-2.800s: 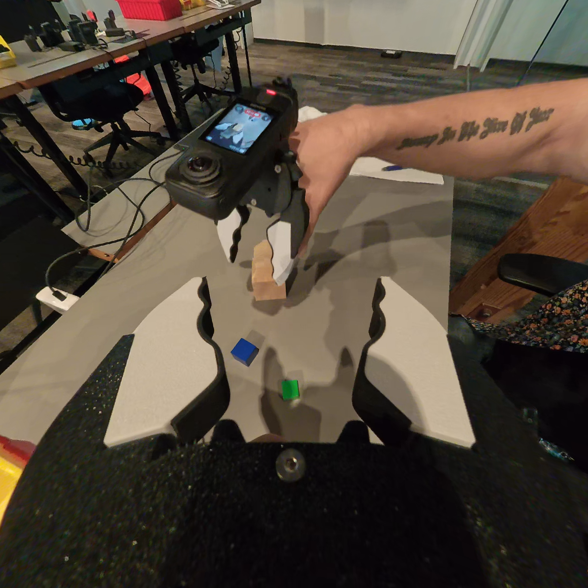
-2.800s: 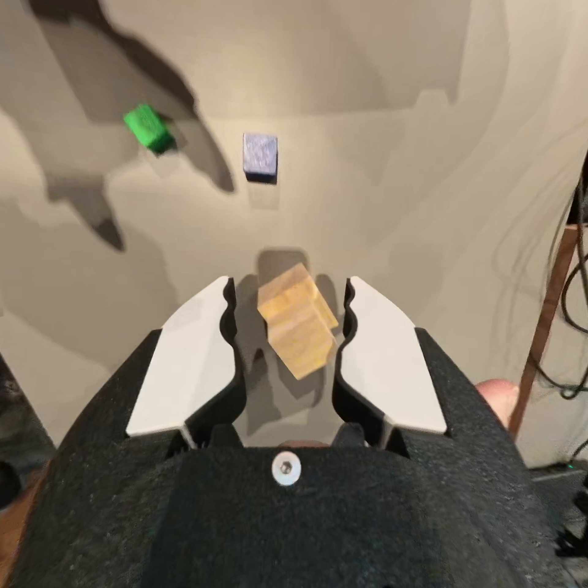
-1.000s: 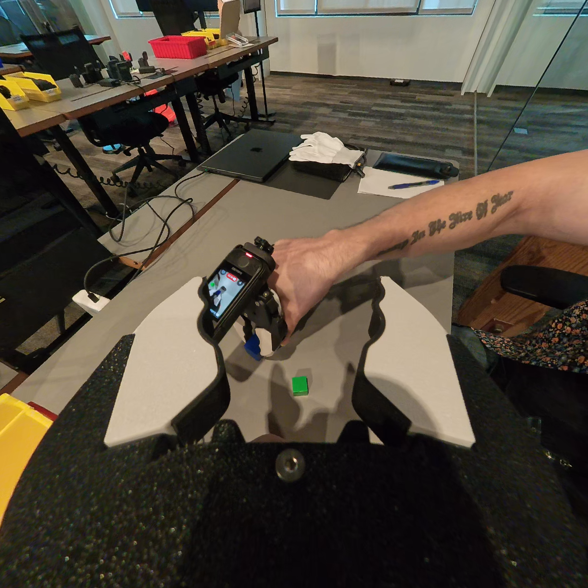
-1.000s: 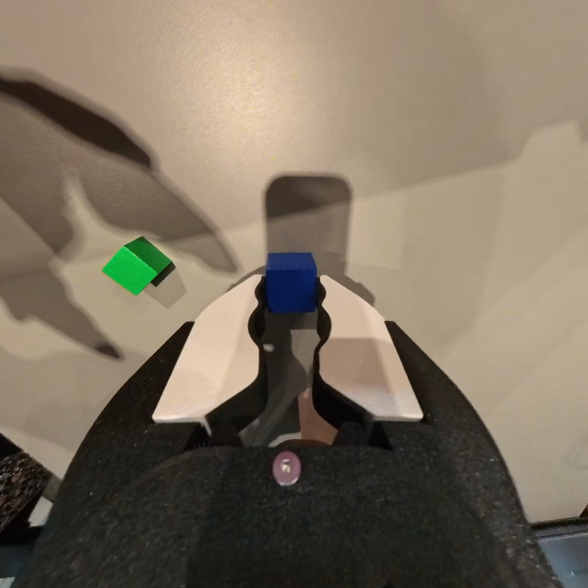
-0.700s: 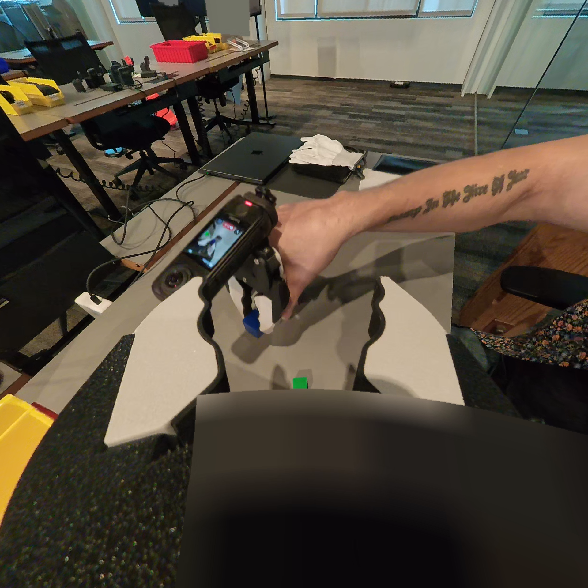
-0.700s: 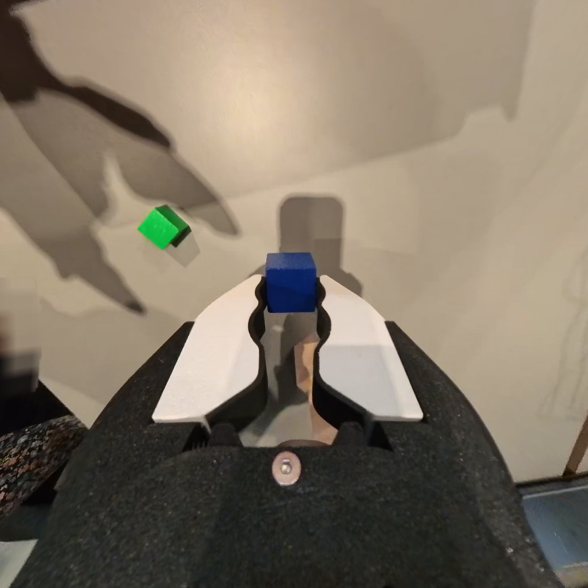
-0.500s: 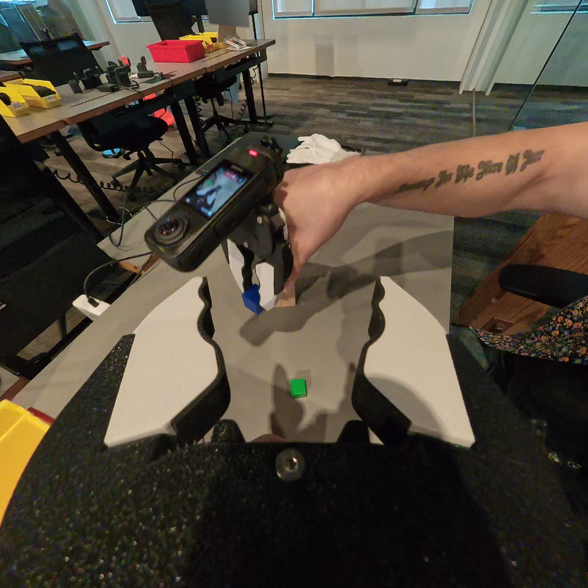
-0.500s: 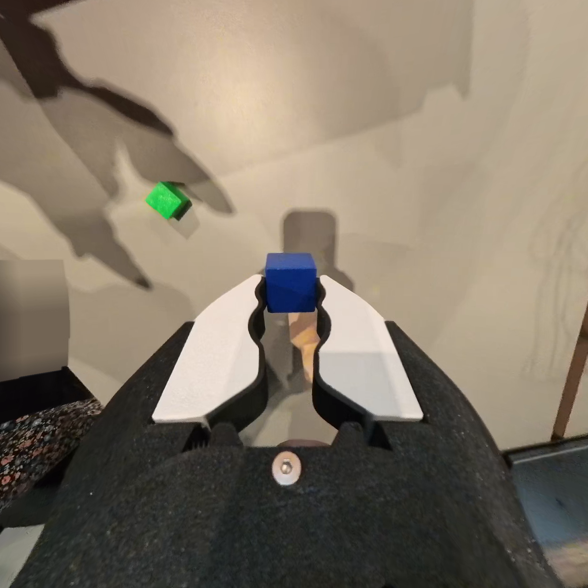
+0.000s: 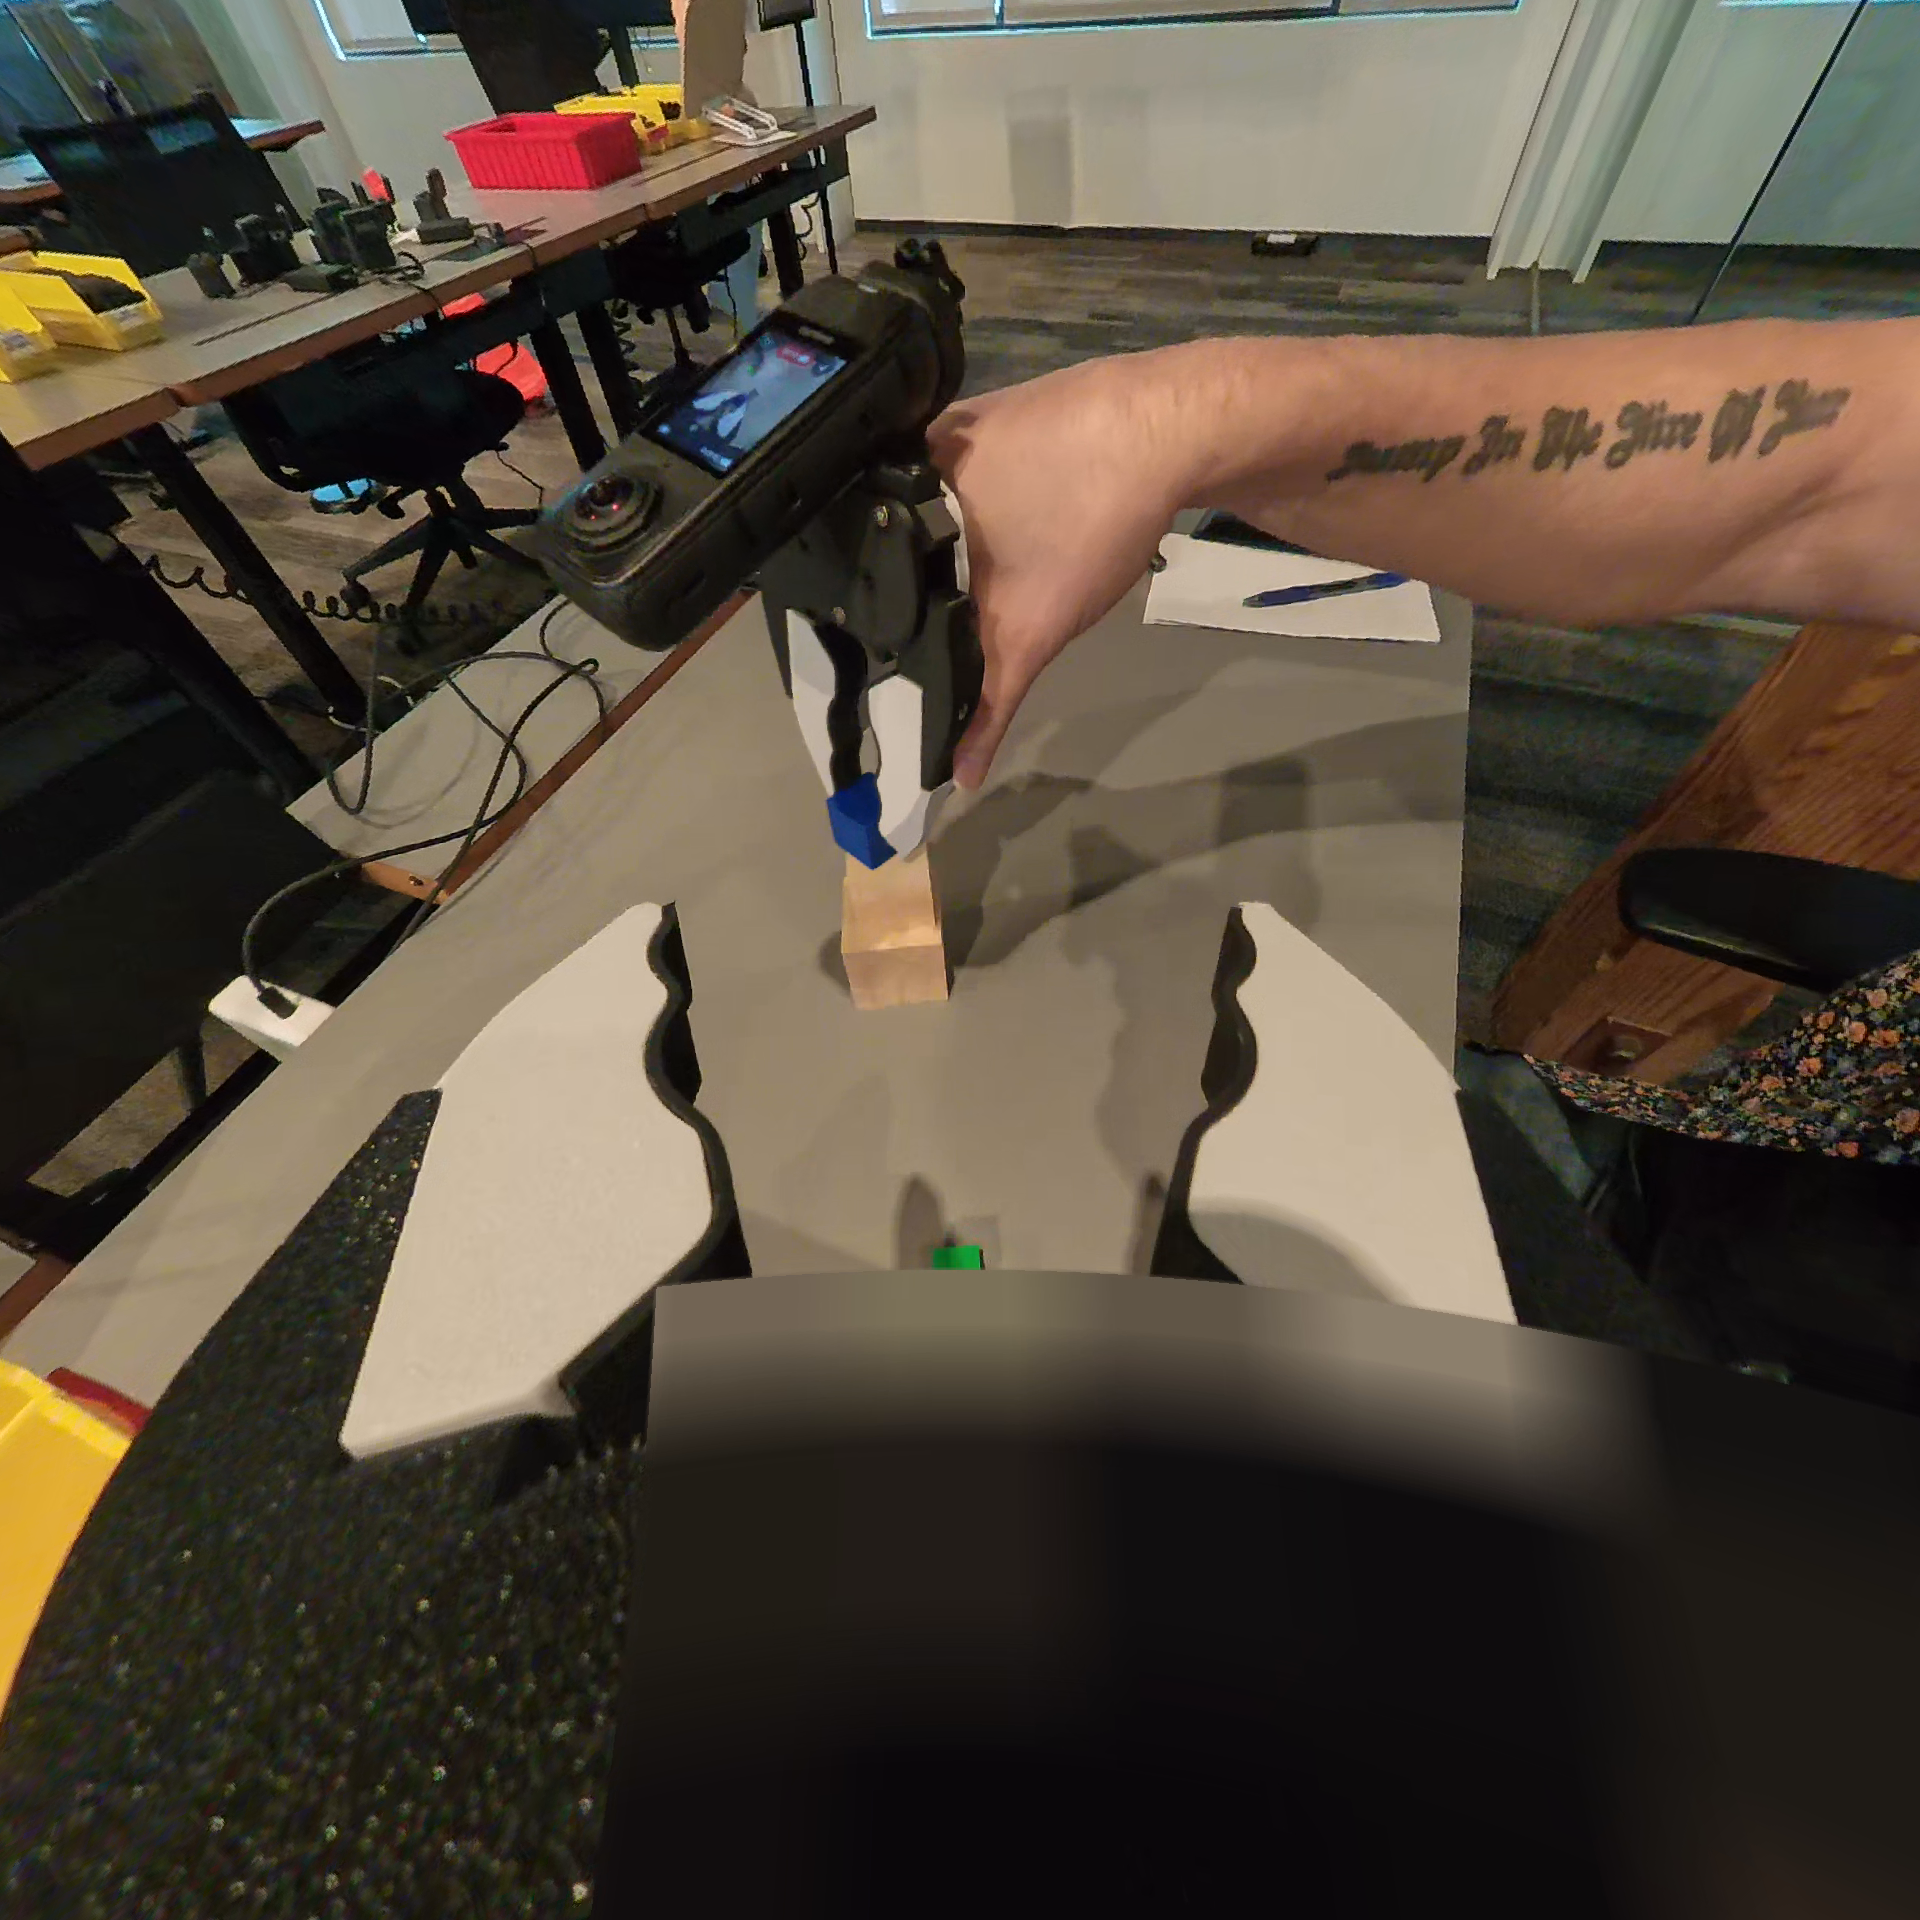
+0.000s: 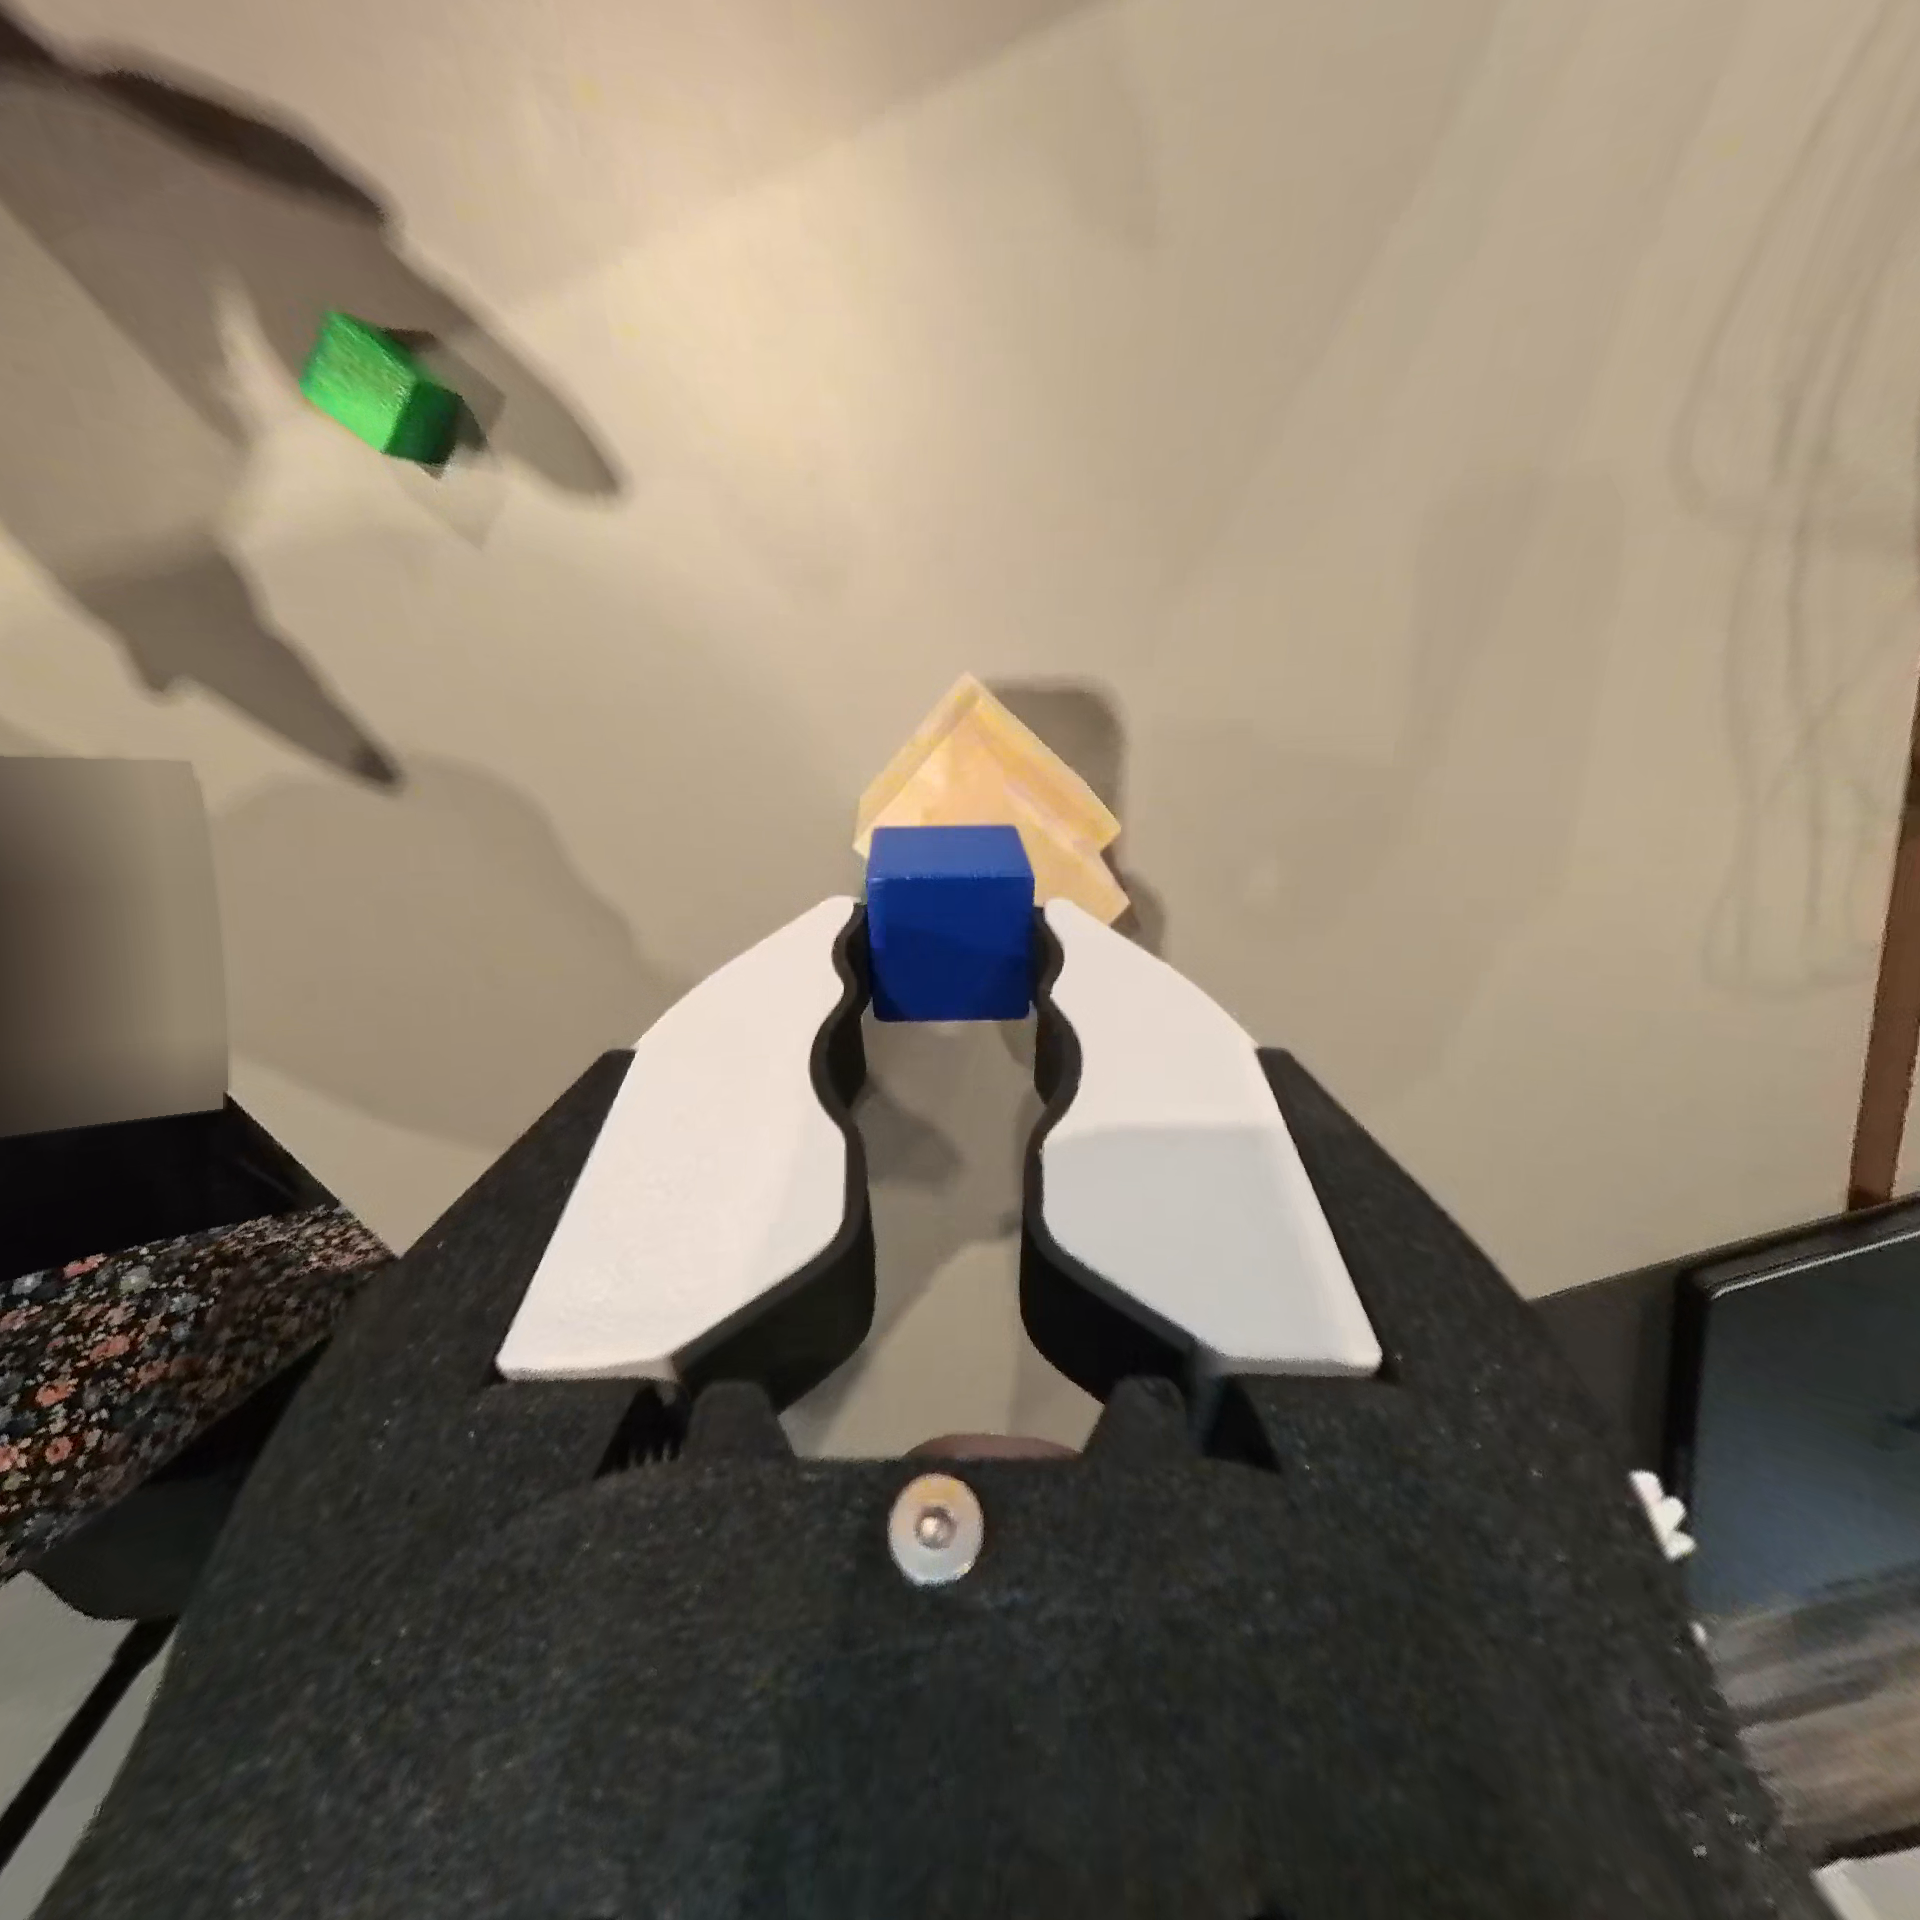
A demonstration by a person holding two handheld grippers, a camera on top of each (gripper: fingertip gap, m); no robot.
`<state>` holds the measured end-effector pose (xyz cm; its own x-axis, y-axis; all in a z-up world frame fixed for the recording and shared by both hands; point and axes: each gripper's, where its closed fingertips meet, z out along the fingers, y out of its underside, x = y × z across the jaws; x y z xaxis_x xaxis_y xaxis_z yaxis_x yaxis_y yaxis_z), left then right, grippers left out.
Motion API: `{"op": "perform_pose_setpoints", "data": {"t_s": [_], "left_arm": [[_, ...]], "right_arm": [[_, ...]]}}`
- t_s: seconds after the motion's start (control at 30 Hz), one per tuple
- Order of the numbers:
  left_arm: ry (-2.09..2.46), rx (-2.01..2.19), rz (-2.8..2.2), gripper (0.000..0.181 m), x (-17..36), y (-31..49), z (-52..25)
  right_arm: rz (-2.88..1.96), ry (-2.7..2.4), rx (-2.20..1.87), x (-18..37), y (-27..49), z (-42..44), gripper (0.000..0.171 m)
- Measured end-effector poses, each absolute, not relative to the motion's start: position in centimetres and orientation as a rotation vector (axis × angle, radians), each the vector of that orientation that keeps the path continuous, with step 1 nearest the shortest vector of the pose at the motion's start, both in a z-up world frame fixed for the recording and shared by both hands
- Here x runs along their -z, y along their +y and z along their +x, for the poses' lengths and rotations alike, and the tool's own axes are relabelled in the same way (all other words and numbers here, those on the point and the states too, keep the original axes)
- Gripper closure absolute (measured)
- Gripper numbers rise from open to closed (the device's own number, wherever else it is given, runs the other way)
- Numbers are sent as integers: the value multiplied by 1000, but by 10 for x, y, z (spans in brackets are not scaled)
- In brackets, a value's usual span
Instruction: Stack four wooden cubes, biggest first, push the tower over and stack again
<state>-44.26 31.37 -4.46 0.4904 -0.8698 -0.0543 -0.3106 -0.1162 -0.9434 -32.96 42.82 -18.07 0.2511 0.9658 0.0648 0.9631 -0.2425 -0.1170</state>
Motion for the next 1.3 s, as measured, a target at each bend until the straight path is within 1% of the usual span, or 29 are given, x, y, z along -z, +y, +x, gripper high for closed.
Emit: {"op": "perform_pose_setpoints", "data": {"t_s": [0.5, 0.83, 1.03, 1.3], "left_arm": [[1034, 657, -1696, 86, 52, 318, -437], [1044, 659, -1713, 86, 58, 321, -434], [1050, 659, -1717, 86, 60, 321, -432], [1057, 660, -1722, 86, 62, 321, -430]], "right_arm": [[-2425, -1840, -41, 206, 439, -312, 143], [-2420, -1850, -61, 209, 441, -311, 143], [-2414, -1856, -70, 210, 441, -311, 133], [-2397, -1848, -84, 204, 441, -311, 131]]}}
